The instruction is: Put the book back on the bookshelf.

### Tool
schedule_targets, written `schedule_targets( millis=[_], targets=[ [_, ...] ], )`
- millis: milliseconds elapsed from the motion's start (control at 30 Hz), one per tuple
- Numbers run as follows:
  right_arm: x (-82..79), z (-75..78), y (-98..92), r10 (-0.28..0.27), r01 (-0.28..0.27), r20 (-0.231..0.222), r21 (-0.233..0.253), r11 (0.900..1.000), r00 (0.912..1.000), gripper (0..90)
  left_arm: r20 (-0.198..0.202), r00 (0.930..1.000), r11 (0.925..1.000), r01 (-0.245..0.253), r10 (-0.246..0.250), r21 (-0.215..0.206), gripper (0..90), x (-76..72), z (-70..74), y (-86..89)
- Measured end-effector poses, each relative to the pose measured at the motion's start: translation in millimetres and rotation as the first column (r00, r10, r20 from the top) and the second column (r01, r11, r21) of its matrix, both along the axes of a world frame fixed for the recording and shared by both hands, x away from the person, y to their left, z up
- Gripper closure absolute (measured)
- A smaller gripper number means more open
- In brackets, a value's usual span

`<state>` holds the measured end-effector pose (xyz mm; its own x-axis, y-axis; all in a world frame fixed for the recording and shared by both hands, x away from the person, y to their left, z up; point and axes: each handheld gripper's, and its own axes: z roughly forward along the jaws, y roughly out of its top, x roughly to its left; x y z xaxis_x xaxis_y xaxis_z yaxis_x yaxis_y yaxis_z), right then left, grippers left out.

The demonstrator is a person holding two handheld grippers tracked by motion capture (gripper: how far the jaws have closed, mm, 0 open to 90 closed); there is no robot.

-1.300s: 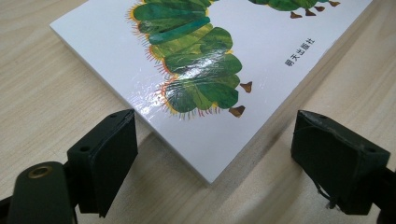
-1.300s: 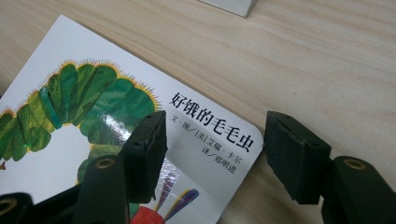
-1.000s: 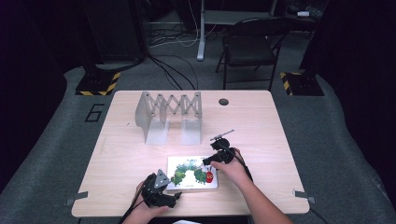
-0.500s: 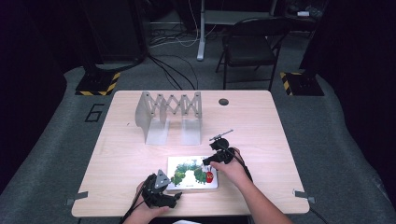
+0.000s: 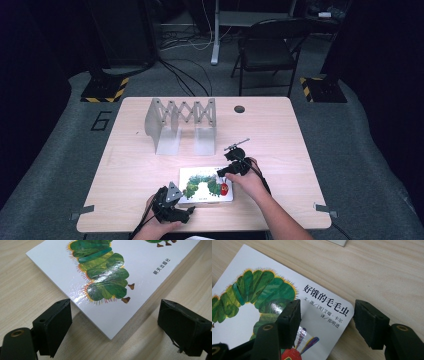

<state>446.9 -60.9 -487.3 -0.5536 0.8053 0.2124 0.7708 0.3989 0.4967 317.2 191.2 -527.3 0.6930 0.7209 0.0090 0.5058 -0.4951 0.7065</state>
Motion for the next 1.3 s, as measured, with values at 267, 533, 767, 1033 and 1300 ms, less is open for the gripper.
schedule_targets(
  millis=[267,533,767,1033,1300],
  targets=[
    [-1.9,8.9,-3.1,0.009,-0.009,0.014,0.015,1.000,0.9999,39.8,-0.002,1.0000,1.0000,-0.006,0.006,0.001,8.9,0.8,-0.7,-1.7],
    [-3.4,15.8,-4.7,0.011,-0.012,0.027,0.029,1.000,0.9996,41.8,-0.002,0.9995,0.9995,-0.031,0.031,0.005,5.7,1.4,-1.4,-5.1],
    [-5.5,19.4,-3.0,0.009,-0.010,0.040,0.028,1.000,0.9992,41.8,-0.006,0.9987,0.9986,-0.051,0.051,0.014,4.3,1.5,-1.1,-8.2],
    [-6.7,23.1,-3.3,0.016,-0.018,0.047,0.028,0.999,0.9988,41.8,-0.017,0.9956,0.9956,-0.092,0.092,0.019,4.3,2.7,-0.1,-12.5],
    [-8.6,26.7,-2.8,0.018,-0.020,0.054,0.032,0.999,0.9984,41.8,-0.022,0.9920,0.9919,-0.124,0.124,0.028,3.1,5.1,0.4,-16.4]
  ],
)
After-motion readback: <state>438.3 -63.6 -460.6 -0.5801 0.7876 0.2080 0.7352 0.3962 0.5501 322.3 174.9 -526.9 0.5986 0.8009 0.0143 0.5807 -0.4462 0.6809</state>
